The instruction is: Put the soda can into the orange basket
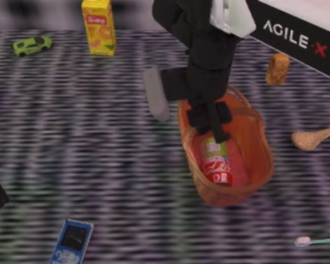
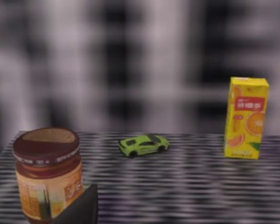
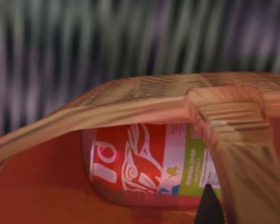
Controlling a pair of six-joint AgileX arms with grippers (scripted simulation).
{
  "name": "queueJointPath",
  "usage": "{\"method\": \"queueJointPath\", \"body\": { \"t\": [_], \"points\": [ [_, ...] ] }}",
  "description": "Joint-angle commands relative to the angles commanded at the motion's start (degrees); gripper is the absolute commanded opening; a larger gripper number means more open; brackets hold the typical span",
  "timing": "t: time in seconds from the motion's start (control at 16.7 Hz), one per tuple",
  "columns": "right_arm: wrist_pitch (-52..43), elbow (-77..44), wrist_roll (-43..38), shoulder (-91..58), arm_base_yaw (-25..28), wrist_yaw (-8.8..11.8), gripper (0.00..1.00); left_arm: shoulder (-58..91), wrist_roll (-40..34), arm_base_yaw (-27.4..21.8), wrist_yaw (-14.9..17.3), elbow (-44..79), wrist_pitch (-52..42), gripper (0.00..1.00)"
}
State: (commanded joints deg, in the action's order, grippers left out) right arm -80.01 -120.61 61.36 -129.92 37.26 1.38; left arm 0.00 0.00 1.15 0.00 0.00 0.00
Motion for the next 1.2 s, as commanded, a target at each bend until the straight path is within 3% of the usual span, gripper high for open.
{"method": "queueJointPath", "body": {
  "t": [0.72, 1.2],
  "points": [
    [-0.24, -0.18, 0.02, -0.01, -0.11, 0.01, 0.0, 0.0, 0.0, 0.0, 0.0, 0.0, 0.0, 1.0],
    [-10.82, -9.54, 2.08, 1.14, -1.68, 0.04, 0.0, 0.0, 0.0, 0.0, 0.0, 0.0, 0.0, 1.0]
  ]
}}
